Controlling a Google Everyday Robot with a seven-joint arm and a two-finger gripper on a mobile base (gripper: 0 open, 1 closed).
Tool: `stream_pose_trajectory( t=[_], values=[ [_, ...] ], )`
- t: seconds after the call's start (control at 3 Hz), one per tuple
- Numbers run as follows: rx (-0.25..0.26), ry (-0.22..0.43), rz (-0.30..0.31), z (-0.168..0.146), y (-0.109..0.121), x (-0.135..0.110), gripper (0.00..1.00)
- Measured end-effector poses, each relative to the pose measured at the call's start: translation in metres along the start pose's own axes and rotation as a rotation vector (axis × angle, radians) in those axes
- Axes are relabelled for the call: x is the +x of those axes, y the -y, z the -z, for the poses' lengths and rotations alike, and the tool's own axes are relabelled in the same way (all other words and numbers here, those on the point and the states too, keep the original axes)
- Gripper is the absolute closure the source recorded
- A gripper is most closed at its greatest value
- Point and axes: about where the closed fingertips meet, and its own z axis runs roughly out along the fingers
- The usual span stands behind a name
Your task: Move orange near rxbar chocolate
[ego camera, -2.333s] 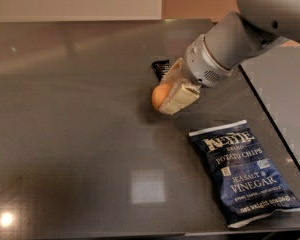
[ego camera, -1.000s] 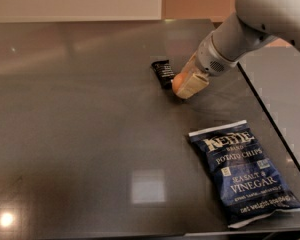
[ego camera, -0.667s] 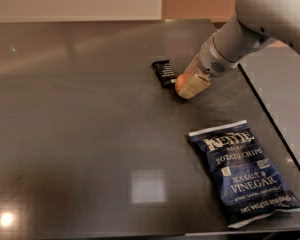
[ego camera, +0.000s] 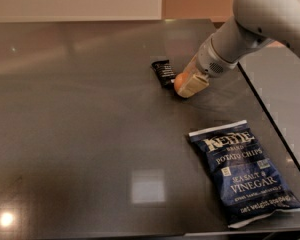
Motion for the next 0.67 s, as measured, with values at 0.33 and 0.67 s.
stream_pose_trajectory(
  t=[0.33,0.67],
  values=[
    [-0.003,0.000,0.001,-0.0014,-0.0007,-0.0005,0.00],
    [-0.003,0.000,0.001,-0.0015,-0.0007,-0.0006,0.00]
  ],
)
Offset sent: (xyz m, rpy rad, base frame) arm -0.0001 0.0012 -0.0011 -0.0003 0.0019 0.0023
